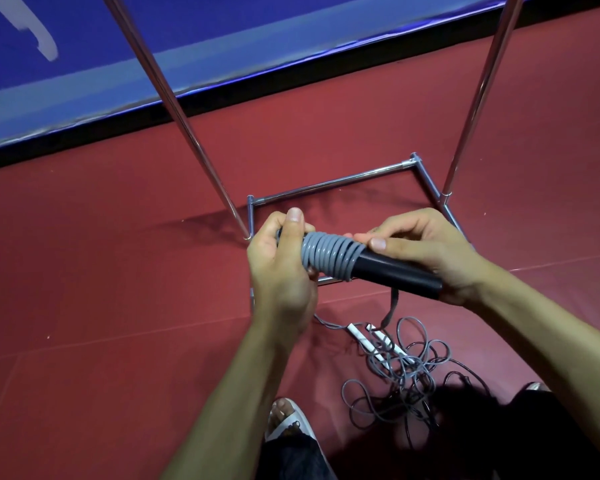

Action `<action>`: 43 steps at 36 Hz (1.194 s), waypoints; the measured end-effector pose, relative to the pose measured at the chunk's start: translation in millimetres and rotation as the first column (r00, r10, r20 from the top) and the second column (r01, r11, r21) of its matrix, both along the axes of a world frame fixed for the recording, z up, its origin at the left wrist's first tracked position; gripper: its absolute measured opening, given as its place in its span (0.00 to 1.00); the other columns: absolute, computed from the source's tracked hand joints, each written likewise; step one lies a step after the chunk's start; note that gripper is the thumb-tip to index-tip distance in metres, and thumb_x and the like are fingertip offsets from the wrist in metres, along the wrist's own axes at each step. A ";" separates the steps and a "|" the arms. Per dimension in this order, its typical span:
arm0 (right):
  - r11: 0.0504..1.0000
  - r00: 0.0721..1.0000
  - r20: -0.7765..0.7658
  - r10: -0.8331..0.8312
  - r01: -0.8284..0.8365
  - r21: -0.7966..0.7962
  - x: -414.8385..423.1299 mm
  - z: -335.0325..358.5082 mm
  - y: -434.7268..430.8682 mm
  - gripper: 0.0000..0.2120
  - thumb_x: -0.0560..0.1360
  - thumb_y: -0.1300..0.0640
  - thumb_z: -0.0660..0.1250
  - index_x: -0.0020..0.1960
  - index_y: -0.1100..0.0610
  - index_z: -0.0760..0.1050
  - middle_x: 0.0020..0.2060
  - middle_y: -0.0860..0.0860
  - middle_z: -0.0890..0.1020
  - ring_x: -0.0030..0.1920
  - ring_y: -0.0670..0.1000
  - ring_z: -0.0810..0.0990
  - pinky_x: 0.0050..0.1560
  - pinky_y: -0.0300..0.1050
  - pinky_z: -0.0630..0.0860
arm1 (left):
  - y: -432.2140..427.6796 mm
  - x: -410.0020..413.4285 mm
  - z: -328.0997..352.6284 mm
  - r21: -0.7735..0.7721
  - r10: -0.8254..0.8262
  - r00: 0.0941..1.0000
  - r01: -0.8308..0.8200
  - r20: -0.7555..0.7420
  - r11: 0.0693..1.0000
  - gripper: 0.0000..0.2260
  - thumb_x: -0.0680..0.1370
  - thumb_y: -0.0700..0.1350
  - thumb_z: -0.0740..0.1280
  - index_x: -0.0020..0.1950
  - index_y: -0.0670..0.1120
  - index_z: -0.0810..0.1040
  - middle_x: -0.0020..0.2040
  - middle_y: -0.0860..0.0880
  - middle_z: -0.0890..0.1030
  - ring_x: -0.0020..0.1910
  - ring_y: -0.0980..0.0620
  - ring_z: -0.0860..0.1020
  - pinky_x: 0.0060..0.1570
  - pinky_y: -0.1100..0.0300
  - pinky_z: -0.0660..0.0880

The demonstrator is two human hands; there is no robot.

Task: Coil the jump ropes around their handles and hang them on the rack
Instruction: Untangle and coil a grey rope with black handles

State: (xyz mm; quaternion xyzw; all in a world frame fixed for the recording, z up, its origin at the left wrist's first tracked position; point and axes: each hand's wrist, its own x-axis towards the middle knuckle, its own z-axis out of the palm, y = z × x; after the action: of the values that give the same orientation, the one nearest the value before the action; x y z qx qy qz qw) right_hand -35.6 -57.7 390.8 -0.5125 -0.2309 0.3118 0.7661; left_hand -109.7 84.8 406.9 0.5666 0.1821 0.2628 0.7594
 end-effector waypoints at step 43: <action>0.940 0.897 -0.364 -0.249 0.134 -0.312 -37.6 -14.6 41.3 0.12 0.83 0.60 0.59 0.45 0.62 0.78 0.25 0.49 0.72 0.25 0.45 0.65 0.28 0.38 0.69 | 35.2 27.8 -21.3 0.539 0.459 0.886 -0.417 0.062 0.732 0.13 0.80 0.47 0.61 0.39 0.41 0.73 0.32 0.57 0.75 0.31 0.61 0.71 0.37 0.65 0.68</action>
State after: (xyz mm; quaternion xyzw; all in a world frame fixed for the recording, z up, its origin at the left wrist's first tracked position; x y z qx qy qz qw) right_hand -73.2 -16.5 376.2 -0.5614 0.0283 0.3613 0.7440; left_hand -81.9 119.9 385.6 0.7066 0.2577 0.4531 0.4786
